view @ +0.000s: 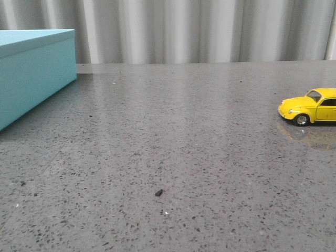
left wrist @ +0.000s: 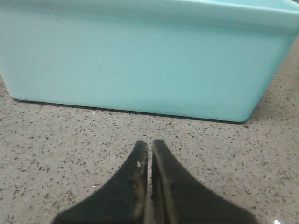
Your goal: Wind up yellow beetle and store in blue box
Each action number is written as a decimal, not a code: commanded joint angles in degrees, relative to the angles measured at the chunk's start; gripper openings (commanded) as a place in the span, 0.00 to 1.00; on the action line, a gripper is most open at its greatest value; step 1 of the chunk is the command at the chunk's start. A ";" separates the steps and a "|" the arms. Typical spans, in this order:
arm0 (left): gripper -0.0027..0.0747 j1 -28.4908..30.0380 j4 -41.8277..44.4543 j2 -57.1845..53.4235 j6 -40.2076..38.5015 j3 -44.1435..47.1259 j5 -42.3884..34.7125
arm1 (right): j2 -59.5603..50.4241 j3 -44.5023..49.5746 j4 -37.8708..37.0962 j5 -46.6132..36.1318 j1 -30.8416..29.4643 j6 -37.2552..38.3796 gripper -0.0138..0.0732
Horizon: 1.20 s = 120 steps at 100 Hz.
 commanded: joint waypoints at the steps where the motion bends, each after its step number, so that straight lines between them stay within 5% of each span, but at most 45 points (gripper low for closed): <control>1: 0.01 0.05 0.04 -1.86 -0.52 1.47 -2.09 | -1.14 1.24 -0.07 -0.87 -0.29 0.00 0.09; 120: 0.01 0.05 0.16 -1.86 -0.52 1.47 -2.33 | -1.14 1.24 -2.93 -1.29 -0.29 0.00 0.09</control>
